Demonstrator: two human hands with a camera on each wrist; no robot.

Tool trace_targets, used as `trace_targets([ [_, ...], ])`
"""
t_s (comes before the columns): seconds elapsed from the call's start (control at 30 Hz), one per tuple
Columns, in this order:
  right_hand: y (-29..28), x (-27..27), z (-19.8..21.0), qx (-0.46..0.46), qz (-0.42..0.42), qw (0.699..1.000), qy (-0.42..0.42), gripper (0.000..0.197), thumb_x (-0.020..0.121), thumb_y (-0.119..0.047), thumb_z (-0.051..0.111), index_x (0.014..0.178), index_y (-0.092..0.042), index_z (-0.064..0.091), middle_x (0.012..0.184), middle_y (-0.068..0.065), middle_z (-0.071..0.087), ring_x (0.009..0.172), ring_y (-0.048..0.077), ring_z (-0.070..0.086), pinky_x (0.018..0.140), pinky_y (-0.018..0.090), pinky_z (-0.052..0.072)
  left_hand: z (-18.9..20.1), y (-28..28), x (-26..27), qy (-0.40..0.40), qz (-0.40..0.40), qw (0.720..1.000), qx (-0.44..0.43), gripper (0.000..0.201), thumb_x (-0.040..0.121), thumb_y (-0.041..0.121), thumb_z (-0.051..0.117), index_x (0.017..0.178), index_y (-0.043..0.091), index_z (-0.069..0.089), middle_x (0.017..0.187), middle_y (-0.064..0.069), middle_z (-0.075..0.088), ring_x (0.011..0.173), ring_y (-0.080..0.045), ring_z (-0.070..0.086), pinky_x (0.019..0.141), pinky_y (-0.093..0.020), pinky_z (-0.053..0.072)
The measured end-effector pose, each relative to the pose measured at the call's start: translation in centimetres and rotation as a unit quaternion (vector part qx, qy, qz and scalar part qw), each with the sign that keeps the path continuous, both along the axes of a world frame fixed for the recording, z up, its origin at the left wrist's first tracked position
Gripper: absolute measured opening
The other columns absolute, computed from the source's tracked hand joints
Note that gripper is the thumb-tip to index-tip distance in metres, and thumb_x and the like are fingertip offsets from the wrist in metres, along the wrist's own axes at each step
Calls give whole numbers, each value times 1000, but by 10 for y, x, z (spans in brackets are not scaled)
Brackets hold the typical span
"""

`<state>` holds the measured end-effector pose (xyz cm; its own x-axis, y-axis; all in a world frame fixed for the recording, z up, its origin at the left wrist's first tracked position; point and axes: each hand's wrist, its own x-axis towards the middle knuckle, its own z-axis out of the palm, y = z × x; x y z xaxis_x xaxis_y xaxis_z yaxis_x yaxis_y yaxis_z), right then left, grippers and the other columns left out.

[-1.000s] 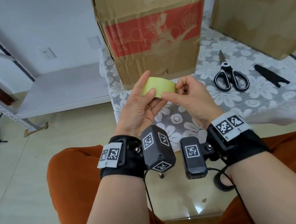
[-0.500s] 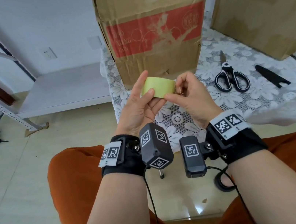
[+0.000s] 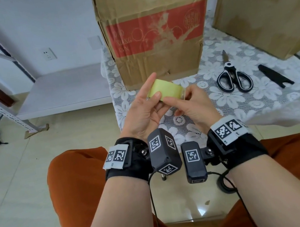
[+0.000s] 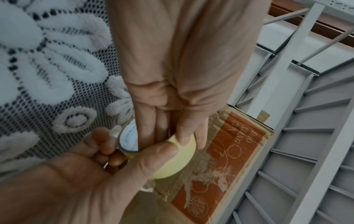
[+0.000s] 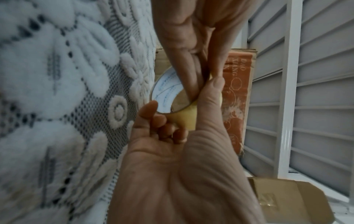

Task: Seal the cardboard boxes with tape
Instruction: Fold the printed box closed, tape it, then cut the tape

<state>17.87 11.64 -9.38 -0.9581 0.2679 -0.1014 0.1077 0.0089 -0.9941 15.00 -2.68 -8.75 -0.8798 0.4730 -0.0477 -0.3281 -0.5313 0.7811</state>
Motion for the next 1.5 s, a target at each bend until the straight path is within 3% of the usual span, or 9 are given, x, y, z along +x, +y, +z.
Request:
trace_targets([
  [0.13, 2, 4, -2, 2, 18, 1000, 19, 39, 75, -20, 79, 82, -13, 41, 87, 13, 55, 64, 14, 60, 61, 24, 54, -1, -1, 0, -13, 8, 1000, 1, 45, 99, -4, 41, 134, 22, 54, 103, -12, 70, 89, -18, 71, 81, -29, 59],
  [0.27, 3, 6, -5, 22, 29, 999, 24, 30, 80, -17, 75, 84, -11, 46, 87, 15, 57, 62, 15, 63, 64, 27, 55, -3, 0, 0, -20, 17, 1000, -12, 44, 98, -3, 43, 131, 24, 56, 113, -14, 66, 93, -20, 69, 87, -31, 56],
  [0.47, 3, 7, -4, 7, 19, 1000, 20, 21, 79, -13, 75, 90, -4, 59, 92, 20, 66, 86, 29, 67, 89, 43, 54, -3, 3, -2, -7, 29, 1000, 3, 44, 99, -5, 41, 128, 25, 56, 105, -11, 71, 94, -21, 70, 88, -31, 56],
  [0.7, -1, 9, 3, 3, -21, 1000, 20, 37, 67, -19, 84, 87, 5, 64, 81, 17, 68, 74, 19, 65, 81, 39, 56, -3, 2, -1, 1, 23, 999, 25, 45, 95, -8, 44, 127, 22, 58, 117, -16, 65, 94, -21, 70, 88, -32, 57],
  [0.87, -4, 10, 3, 40, -58, 997, 24, 20, 68, -21, 84, 74, -6, 72, 73, 12, 72, 70, 19, 67, 76, 36, 57, -4, 8, -1, -12, 35, 999, 3, 38, 95, -10, 43, 117, 15, 62, 108, -11, 71, 94, -21, 69, 89, -28, 56],
  [1.03, -6, 12, 6, -6, -64, 997, 33, 6, 76, -8, 77, 77, -3, 74, 73, 15, 72, 66, 18, 67, 74, 29, 59, -4, 8, -1, -19, 42, 999, 11, 37, 96, -10, 41, 113, 13, 63, 104, -5, 74, 96, -19, 70, 90, -27, 55],
  [1.17, -8, 12, 5, -8, -58, 998, 34, 9, 82, -6, 71, 79, 3, 71, 73, 17, 70, 64, 17, 66, 66, 23, 58, -2, 9, -1, -18, 49, 999, 9, 36, 96, -10, 39, 113, 12, 62, 101, -1, 75, 101, -20, 66, 93, -28, 53],
  [1.37, -9, 10, 3, 16, -24, 999, 40, 15, 87, -6, 63, 77, 5, 65, 71, 19, 67, 66, 21, 65, 78, 40, 57, -1, 8, -1, -30, 53, 998, 33, 34, 96, -9, 40, 115, 9, 63, 108, -7, 72, 107, -25, 64, 97, -35, 51],
  [1.5, -7, 13, 2, -2, -25, 998, 53, 8, 85, -4, 65, 83, 4, 64, 79, 23, 68, 71, 24, 66, 80, 40, 57, 0, 7, -1, -38, 58, 996, 49, 34, 96, -8, 41, 115, 9, 64, 111, -7, 71, 107, -24, 66, 95, -35, 53],
])
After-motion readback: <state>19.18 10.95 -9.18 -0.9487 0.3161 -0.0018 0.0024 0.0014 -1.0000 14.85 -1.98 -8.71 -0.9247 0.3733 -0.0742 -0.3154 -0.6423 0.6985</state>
